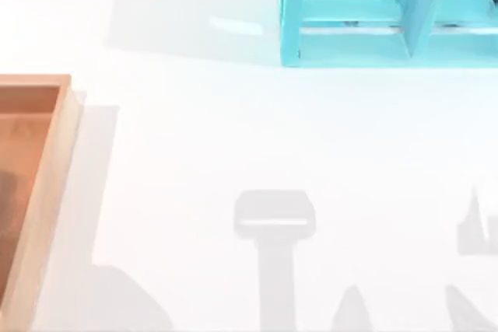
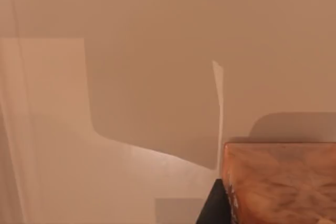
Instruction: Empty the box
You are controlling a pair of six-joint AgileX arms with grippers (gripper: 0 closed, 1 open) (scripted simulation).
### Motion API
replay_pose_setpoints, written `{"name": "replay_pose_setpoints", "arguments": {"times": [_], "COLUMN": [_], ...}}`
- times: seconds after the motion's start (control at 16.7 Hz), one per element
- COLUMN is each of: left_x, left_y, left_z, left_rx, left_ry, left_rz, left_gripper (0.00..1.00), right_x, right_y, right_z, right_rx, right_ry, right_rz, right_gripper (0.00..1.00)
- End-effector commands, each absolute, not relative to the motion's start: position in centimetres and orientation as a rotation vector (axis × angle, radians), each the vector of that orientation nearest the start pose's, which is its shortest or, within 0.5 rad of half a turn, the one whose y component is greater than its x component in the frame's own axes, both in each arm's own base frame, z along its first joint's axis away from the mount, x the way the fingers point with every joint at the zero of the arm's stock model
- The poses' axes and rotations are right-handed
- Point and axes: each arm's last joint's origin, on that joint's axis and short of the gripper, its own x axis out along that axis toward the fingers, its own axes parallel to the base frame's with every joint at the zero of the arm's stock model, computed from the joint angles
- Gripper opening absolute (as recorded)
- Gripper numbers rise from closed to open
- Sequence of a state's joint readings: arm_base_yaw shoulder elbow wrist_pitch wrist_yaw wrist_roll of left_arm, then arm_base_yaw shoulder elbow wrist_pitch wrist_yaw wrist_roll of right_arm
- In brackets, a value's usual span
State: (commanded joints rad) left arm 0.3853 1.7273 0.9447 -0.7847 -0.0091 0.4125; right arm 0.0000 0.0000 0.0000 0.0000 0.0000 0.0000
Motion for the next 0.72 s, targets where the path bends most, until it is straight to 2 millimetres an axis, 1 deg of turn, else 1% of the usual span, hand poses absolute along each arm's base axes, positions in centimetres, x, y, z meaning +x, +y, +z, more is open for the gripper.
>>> {"name": "replay_pose_setpoints", "arguments": {"times": [0.24, 0.36, 0.54, 0.72], "left_x": [26.2, 26.3, 26.8, 27.2], "left_y": [10.8, 10.9, 10.9, 10.7], "left_z": [13.2, 13.7, 16.0, 19.7], "left_rx": [0.028, 0.019, 0.020, 0.044], "left_ry": [1.570, 1.575, 1.570, 1.532], "left_rz": [-0.013, -0.010, 0.005, 0.018], "left_gripper": [0.00, 0.00, 0.00, 0.00], "right_x": [10.6, 10.6, 10.6, 10.6], "right_y": [-0.1, -0.1, -0.1, -0.1], "right_z": [16.0, 16.0, 16.0, 16.0], "right_rx": [0.000, 0.000, 0.000, 0.000], "right_ry": [0.000, 0.000, 0.000, 0.000], "right_rz": [0.000, 0.000, 0.000, 0.000], "right_gripper": [1.00, 1.00, 1.00, 1.00]}}
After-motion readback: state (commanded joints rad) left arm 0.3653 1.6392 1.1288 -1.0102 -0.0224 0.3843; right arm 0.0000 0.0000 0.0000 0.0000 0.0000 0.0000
